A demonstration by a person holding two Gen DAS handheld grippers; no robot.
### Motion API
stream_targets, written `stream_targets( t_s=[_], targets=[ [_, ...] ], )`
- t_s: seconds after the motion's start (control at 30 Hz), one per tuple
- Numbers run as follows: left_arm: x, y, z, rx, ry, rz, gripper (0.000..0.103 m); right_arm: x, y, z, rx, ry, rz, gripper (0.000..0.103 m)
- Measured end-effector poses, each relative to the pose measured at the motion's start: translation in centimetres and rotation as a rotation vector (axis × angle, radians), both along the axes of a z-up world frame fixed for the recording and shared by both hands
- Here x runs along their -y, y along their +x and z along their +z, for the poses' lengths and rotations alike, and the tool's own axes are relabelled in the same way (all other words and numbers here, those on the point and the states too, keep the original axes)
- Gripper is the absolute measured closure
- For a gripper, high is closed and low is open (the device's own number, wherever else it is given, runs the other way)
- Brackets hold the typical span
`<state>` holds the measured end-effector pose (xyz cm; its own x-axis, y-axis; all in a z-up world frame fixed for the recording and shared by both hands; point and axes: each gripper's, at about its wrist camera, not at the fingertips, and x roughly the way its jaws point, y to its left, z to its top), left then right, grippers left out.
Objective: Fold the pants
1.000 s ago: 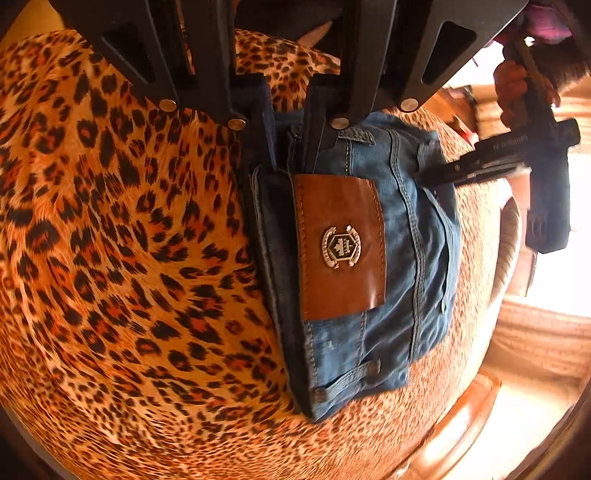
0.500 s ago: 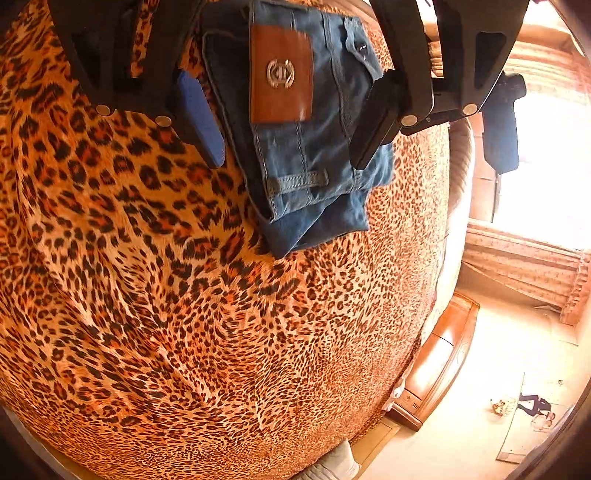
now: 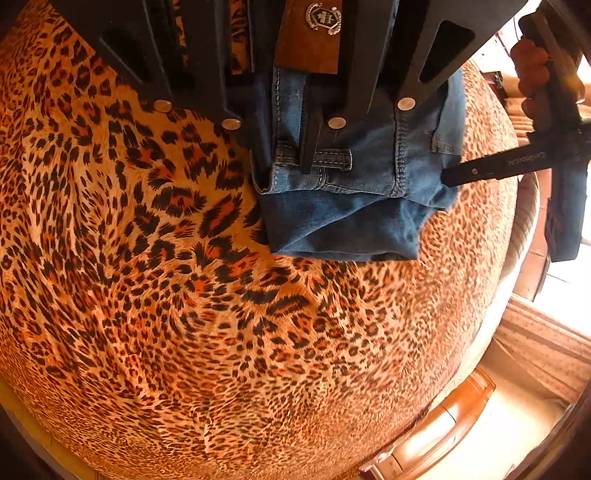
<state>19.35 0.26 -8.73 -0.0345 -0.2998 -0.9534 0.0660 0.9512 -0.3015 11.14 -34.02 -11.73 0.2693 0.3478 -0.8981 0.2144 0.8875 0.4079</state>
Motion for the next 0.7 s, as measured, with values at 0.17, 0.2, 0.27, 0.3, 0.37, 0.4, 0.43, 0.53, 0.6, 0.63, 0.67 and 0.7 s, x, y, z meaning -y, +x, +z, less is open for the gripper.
stream_targets(
  t_s=[0.17, 0.2, 0.27, 0.3, 0.37, 0.4, 0.43, 0.53, 0.6, 0.63, 0.67, 0.7],
  targets=[
    [-3.0, -4.4, 0.9, -0.066, -0.090, 0.000, 0.050, 1.7, -5.1, 0.2, -0.032, 0.163, -0.077, 0.063],
    [-3.3, -5.7, 0.7, -0.097, -0.122, 0.005, 0.049, 1.5, -6.3, -0.1, -0.042, 0.196, -0.077, 0.063],
    [-3.2, -7.8, -0.2, -0.147, -0.157, -0.010, 0.049, 0.7, -8.1, -0.6, -0.064, 0.269, -0.061, 0.063],
    [-2.9, -8.9, -0.8, -0.167, -0.152, -0.028, 0.049, 0.1, -8.9, -0.9, -0.072, 0.281, -0.048, 0.059],
    [-2.0, -9.8, -1.9, -0.200, -0.138, -0.064, 0.053, -1.6, -9.7, -1.7, -0.085, 0.204, 0.007, 0.056],
    [-1.4, -10.1, -2.2, -0.224, -0.151, -0.079, 0.063, -2.3, -9.8, -1.9, -0.080, 0.166, 0.036, 0.065],
    [-0.4, -10.3, -2.0, -0.207, -0.128, -0.110, 0.063, -2.8, -9.7, -1.6, -0.069, 0.124, 0.052, 0.072],
    [1.6, -11.2, -1.2, -0.117, -0.059, -0.209, 0.057, -3.1, -10.6, 1.3, 0.030, 0.012, 0.076, 0.087],
    [1.4, -11.2, -1.9, -0.113, -0.040, -0.197, 0.054, -2.4, -11.1, -0.2, -0.040, -0.049, 0.070, 0.095],
    [1.1, -11.1, -1.9, -0.117, -0.052, -0.189, 0.055, -1.5, -11.7, -1.4, -0.092, -0.058, 0.046, 0.095],
    [0.7, -11.1, -1.6, -0.117, -0.059, -0.188, 0.056, -0.7, -12.2, -2.0, -0.131, -0.053, 0.027, 0.095],
    [0.0, -11.4, -0.9, -0.111, -0.059, -0.193, 0.057, 0.2, -13.0, -2.0, -0.151, -0.030, 0.005, 0.091]
  ],
)
